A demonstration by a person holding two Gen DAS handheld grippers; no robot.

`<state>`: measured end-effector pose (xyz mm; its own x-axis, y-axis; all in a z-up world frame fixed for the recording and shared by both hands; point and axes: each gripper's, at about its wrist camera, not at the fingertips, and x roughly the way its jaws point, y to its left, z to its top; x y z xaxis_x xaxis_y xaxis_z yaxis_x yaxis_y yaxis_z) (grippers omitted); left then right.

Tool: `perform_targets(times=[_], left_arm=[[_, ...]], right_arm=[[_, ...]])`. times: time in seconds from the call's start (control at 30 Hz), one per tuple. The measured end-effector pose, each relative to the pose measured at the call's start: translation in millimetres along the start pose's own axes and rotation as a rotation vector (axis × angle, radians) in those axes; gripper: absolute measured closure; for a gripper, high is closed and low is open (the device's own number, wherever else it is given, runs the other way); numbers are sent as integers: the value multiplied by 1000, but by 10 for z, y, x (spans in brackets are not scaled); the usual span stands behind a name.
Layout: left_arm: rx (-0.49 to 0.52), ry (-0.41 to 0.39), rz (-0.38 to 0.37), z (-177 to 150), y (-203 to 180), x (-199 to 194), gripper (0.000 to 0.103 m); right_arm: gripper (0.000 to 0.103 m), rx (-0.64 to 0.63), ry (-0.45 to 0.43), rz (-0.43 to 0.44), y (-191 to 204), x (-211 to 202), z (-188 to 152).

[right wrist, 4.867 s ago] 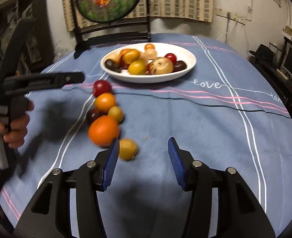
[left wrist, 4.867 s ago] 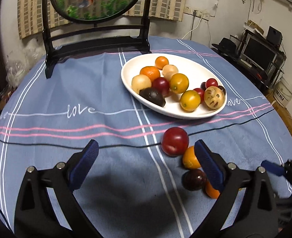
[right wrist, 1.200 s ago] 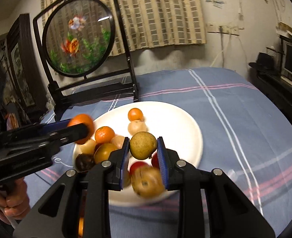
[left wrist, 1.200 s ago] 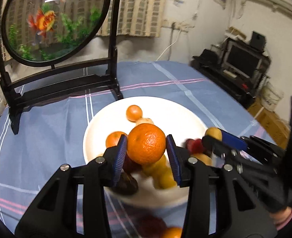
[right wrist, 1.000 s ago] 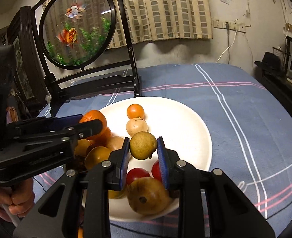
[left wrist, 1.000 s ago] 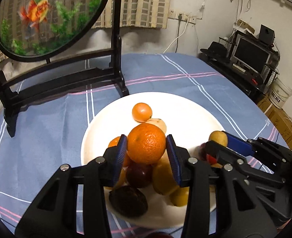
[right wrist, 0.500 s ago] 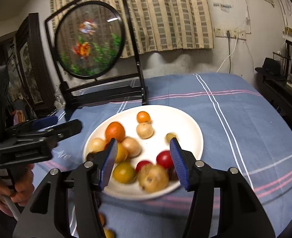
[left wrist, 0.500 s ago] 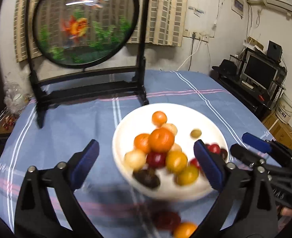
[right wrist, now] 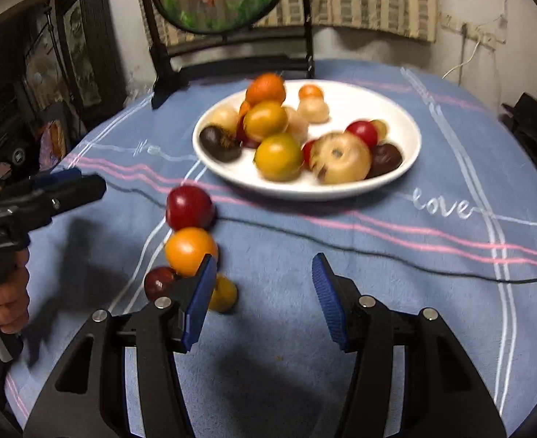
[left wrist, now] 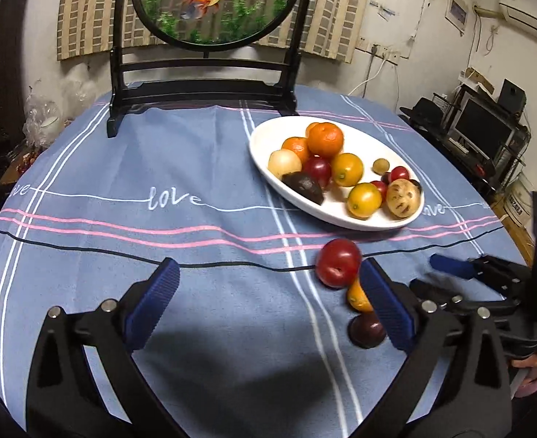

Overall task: Organize fruits
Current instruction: 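Withdraw both open tools back toward the fruit pile, then grasp the small yellow fruit with the right tool while the left tool grasps a dark plum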

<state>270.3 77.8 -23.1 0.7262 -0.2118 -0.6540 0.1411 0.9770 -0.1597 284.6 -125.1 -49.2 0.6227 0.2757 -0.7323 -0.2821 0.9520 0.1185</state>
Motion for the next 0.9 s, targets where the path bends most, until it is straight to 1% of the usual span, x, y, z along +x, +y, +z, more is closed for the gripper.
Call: perform_targets(times=[0.07, 0.17, 0.23, 0.27, 0.33, 0.6, 0.73, 0.9], left_arm=[[18, -5, 2, -7, -36, -23, 2], [47, -10, 44, -21, -75, -27, 2], [38, -8, 43, 2, -46, -22, 3], [31, -7, 37, 3, -31, -23, 3], [20, -2, 35, 20, -10, -18, 2], [28, -4, 46, 27, -26, -29, 3], [39, -5, 47, 22, -44, -32, 3], [40, -4, 55, 18, -42, -30, 3]], right_arm=[[48, -3, 9, 13, 9, 5, 1], [50, -41, 21, 21, 96, -4, -21], [56, -58, 29, 40, 156, -13, -45], [58, -64, 34, 51, 174, -6, -42], [64, -72, 43, 80, 200, -7, -48], [68, -82, 102, 146, 263, 59, -84], [74, -74, 102, 172, 261, 58, -94], [74, -65, 106, 182, 260, 49, -109]])
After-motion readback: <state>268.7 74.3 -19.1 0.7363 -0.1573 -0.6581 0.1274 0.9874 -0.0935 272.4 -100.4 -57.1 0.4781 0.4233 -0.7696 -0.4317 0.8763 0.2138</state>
